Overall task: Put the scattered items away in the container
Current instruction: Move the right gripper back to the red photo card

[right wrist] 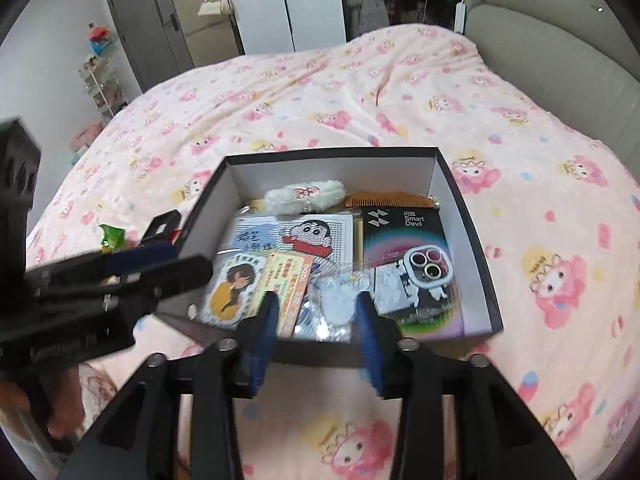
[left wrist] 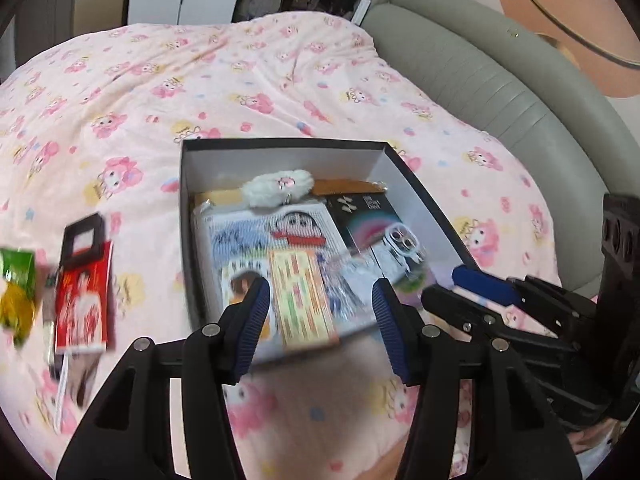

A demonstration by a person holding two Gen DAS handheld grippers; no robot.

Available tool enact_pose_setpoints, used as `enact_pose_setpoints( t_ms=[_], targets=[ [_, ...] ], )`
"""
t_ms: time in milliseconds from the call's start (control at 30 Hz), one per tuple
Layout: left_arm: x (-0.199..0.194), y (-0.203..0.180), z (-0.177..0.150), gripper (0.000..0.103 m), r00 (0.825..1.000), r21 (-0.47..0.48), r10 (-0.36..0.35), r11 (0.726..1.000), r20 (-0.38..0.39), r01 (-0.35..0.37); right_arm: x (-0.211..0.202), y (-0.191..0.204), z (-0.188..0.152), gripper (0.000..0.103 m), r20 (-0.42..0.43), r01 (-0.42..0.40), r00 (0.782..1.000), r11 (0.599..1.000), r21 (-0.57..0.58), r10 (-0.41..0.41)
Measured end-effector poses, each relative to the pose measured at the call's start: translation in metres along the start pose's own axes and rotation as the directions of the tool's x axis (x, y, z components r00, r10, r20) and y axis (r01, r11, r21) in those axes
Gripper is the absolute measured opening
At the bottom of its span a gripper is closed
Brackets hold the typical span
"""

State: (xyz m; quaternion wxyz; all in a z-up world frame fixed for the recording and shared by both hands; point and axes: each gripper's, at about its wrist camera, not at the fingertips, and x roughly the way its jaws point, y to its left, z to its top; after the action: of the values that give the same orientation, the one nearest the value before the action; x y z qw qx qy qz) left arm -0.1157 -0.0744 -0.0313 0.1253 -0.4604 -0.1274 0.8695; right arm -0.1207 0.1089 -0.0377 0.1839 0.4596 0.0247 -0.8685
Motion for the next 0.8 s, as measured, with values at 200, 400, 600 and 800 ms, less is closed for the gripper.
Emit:
enact_pose_setpoints(
  t_ms=[200, 400, 600, 800],
  targets=[
    [-0.036, 0.000, -0.031, 0.057, 0.999, -0.009, 0.040, 0.999, 0.026, -0.040, -0.019, 0.027, -0.018, 0.040, 0.002, -0.032, 0.999, 0.998, -0.047, 0.032],
    [-0.073, 0.033, -0.053, 0.057, 0.995, -0.068, 0.087, 0.994, 0.041, -0.084, -0.021, 0.076, -0.019, 0.040, 0.005, -0.096, 0.995, 0.986, -0.136, 0.097],
    [-0.102, 0.106, -0.067, 0.057, 0.982, -0.198, 0.186, 0.964, 0.036, -0.176, 0.004, 0.144, -0.011, 0.040, -0.063, -0.235, 0.972, 0.948, -0.215, 0.226],
    [-0.103, 0.201, -0.082, 0.055, 0.980, -0.386, 0.196, 0.903, -0.024, -0.190, 0.065, 0.200, -0.002, 0.040, -0.217, -0.345, 0.929, 0.912, -0.221, 0.299]
  ],
)
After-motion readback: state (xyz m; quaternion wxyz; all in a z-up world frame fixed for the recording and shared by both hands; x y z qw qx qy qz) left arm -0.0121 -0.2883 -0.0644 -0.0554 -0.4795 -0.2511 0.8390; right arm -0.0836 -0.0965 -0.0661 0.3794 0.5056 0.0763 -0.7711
